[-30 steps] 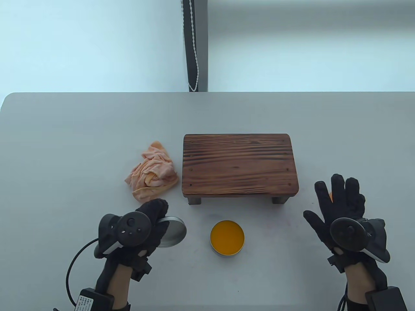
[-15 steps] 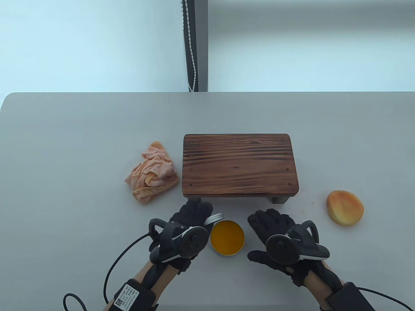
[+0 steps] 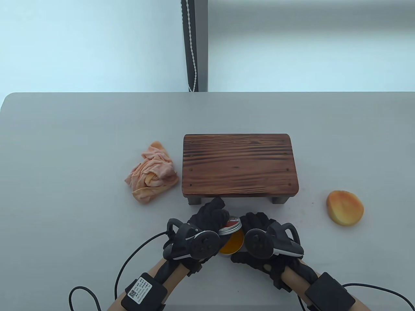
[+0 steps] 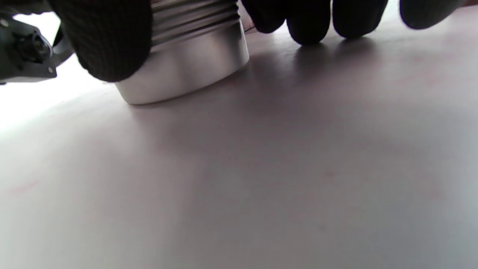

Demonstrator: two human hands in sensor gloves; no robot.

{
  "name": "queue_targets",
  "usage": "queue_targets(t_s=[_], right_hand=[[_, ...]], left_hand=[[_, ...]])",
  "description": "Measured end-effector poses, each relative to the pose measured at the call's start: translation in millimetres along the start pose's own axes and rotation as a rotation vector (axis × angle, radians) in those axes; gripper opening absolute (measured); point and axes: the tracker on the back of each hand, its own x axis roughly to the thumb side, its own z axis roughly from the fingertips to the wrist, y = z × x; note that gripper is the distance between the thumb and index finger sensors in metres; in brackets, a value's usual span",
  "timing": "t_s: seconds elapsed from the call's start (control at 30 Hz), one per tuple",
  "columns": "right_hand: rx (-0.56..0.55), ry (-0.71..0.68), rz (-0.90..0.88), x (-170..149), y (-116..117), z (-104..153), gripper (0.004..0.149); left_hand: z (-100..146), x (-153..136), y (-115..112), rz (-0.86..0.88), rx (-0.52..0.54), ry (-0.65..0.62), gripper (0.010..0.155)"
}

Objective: Dip and apply wood wax on stool

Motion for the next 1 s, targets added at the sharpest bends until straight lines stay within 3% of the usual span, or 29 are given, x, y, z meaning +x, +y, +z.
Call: queue_targets(t_s=[0.1, 0.37, 0.47, 0.5, 0.63, 0.73, 0.8, 1.0], right_hand=[[0.004, 0.003, -0.029, -1.6, 1.4, 0.4, 0.073], [0.024, 0.023, -0.047, -1.5, 3.4, -0.1, 0.081], [0.015, 0.035, -0.111, -3.1, 5.1, 0.6, 0.077], [0.013, 0.036, -0.120, -3.4, 5.1, 0.6, 0.078], [0.012, 0.050, -0.156, -3.2, 4.7, -0.5, 0.079], [0.018, 0.075, -0.129, -1.1, 2.9, -3.1, 0.076], [0.021, 0.075, -0.158, 0.9, 4.1, -3.8, 0.080], [0.010, 0.063, -0.150, -1.3, 4.2, -5.1, 0.084]], left_hand=[[-1.7, -2.4, -7.6, 0.062, -0.105, -0.046, 0.072], [-2.3, -5.6, -16.1, 0.145, -0.224, -0.122, 0.073], [-1.7, -3.7, -19.6, 0.123, -0.237, -0.140, 0.070], [-1.7, -3.5, -20.2, 0.116, -0.238, -0.132, 0.069], [-2.4, -5.0, -19.2, 0.119, -0.284, -0.059, 0.097], [-3.1, -7.0, -21.7, 0.153, -0.375, 0.018, 0.092], [-4.0, -6.1, -22.6, 0.105, -0.309, -0.008, 0.091], [-2.7, -2.9, -23.5, 0.057, -0.257, -0.019, 0.092]])
